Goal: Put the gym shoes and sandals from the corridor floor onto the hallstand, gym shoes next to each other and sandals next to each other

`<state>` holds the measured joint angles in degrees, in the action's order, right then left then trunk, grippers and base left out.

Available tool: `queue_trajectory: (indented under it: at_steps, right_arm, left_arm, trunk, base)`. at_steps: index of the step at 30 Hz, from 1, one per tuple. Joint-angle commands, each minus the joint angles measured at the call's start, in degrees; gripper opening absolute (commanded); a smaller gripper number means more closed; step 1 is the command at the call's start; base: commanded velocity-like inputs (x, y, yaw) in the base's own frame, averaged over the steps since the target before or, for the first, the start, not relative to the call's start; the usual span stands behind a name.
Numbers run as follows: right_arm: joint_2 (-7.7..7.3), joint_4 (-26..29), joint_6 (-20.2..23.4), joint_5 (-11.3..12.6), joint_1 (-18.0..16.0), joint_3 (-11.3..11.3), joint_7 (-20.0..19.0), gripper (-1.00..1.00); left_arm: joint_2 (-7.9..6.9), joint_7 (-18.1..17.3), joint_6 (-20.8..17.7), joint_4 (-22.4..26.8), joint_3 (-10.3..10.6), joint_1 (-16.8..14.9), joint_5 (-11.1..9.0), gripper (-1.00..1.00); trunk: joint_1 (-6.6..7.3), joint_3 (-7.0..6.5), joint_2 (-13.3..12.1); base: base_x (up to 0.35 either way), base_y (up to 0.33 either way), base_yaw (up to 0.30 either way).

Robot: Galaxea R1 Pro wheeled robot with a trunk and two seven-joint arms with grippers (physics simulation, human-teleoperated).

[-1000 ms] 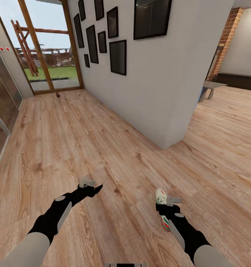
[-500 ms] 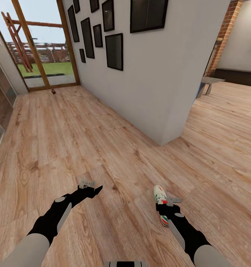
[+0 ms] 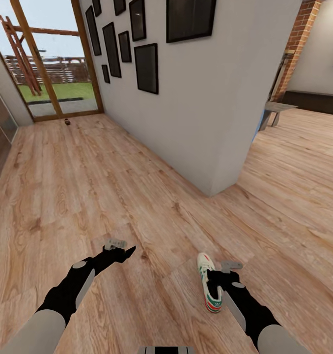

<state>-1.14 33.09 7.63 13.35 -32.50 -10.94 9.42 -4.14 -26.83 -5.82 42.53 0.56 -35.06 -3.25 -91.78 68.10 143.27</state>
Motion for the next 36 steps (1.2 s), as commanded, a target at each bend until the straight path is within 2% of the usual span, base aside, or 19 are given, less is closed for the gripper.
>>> queue_trajectory:
  at_steps: [1, 12, 36]
  right_arm:
    - [-0.09, 0.11, 0.28, 0.54, -0.02, -0.48, 0.51, 1.0]
    - [-0.09, 0.05, 0.37, 0.54, -0.02, -0.48, 0.51, 1.0]
    - [-0.19, -2.07, 0.28, 0.58, -0.02, -0.48, 0.43, 1.0]
  left_arm:
    - [-0.04, -0.12, -0.52, 0.08, 0.06, -0.01, -0.35, 1.0]
    - [-0.08, -0.09, -0.59, 0.43, 0.06, -0.06, -0.44, 1.0]
    - [-0.17, -0.24, -0.55, 0.36, 0.15, -0.01, -0.71, 1.0]
  trunk:
    - [0.0, 0.05, 0.02]
    - [0.0, 0.06, 0.02]
    - [-0.62, 7.31, 0.34]
  base:
    - [0.057, -0.069, 0.0]
    - [0.012, -0.014, 0.0]
    - [0.0, 0.0, 0.0]
